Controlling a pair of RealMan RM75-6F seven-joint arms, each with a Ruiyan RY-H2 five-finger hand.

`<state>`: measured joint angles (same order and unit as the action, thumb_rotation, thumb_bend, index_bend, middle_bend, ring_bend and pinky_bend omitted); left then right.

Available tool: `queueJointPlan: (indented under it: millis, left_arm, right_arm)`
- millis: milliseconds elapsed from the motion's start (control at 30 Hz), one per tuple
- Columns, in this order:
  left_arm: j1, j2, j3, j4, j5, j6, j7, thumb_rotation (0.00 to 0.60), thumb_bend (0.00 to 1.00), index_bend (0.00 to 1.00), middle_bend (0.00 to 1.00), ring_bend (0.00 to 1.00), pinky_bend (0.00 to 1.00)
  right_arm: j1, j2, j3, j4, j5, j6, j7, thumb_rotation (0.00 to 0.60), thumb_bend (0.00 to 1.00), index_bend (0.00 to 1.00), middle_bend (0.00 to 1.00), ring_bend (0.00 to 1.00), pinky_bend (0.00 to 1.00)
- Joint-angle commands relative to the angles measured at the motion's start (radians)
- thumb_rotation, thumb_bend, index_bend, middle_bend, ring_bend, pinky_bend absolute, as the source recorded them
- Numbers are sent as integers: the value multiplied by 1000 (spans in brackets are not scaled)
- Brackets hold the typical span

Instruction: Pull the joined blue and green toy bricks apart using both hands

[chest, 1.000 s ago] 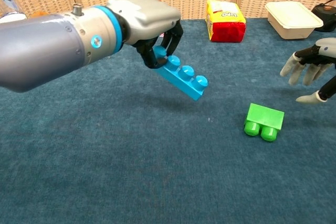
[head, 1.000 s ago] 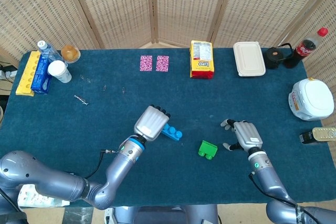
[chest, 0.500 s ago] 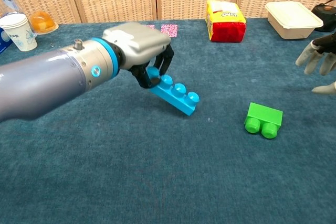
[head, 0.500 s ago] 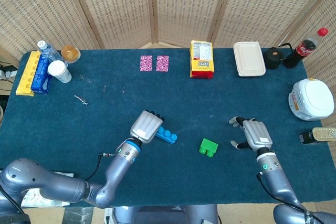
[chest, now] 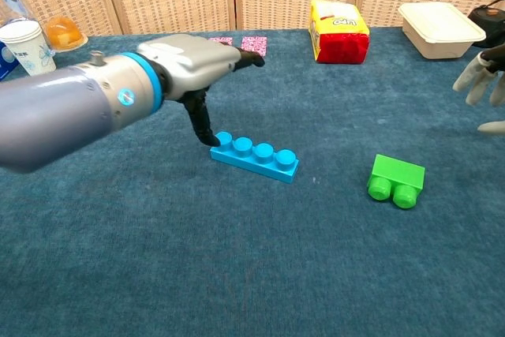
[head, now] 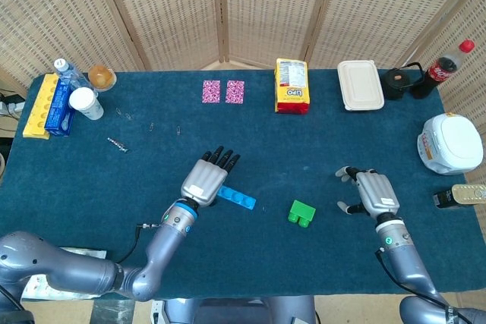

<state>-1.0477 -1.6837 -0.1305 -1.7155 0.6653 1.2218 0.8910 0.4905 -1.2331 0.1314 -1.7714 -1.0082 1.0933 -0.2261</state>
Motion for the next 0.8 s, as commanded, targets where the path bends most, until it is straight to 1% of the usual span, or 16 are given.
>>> queueJointPlan:
  millis: [33, 67, 200, 333, 433, 567, 600, 700, 800]
  left_arm:
    - [70, 83, 26, -111, 39, 66, -40, 600, 167, 0, 97, 23, 198]
    - [81, 93, 33, -124, 49, 76, -46, 600, 167, 0, 96, 23, 198]
    - [175, 191, 100, -219, 129, 162, -97, 600, 167, 0, 97, 24, 198]
    - [246, 250, 144, -257, 197, 217, -147, 600, 167, 0, 97, 24, 198]
    - [315, 316, 195, -284, 262, 248, -204, 600, 166, 0, 97, 24, 198]
    - [429, 391, 282, -281, 399, 323, -301, 600, 166, 0, 97, 24, 199]
    - [441, 397, 290, -277, 416, 328, -312, 600, 166, 0, 97, 24, 199]
    - [515, 435, 331, -256, 474, 367, -378, 600, 167, 0, 97, 23, 198]
    - [570, 462, 351, -234, 511, 393, -435, 600, 166, 0, 97, 23, 198]
  right_arm:
    - [-10, -1, 1, 8, -16, 11, 18, 600, 282, 297, 365, 393, 267]
    - [-12, -1, 0, 10, -20, 13, 22, 600, 282, 297, 365, 393, 267]
    - [-29, -9, -6, 29, -60, 35, 39, 600, 282, 297, 368, 393, 267]
    - [-41, -14, -8, 39, -88, 59, 46, 600, 283, 297, 376, 394, 268]
    - [-53, -15, -20, 46, -116, 73, 38, 600, 282, 297, 379, 399, 270]
    - [-83, -24, -34, 53, -149, 139, -5, 600, 283, 297, 381, 401, 270]
    - [-86, -24, -35, 52, -149, 142, -11, 600, 282, 297, 381, 401, 270]
    - [-106, -19, -43, 42, -149, 167, -38, 600, 283, 299, 381, 401, 269]
    - [-127, -21, -49, 42, -165, 201, -43, 600, 282, 306, 381, 401, 269]
